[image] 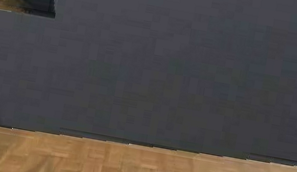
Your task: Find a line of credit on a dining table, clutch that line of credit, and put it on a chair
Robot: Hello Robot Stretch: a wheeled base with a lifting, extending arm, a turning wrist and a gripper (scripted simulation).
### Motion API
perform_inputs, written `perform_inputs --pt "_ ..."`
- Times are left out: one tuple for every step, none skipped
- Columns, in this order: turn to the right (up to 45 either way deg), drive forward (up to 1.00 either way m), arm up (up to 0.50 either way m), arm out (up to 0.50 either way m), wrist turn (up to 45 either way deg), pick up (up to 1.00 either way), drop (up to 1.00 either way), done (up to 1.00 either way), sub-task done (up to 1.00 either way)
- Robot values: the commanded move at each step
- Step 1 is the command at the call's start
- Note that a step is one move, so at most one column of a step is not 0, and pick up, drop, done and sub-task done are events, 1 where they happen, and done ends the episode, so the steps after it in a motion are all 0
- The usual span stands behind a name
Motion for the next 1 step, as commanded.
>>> perform_inputs --pt "-12.0 0.0 0.0 0.0 0.0 0.0 0.0 0.0 0.0"
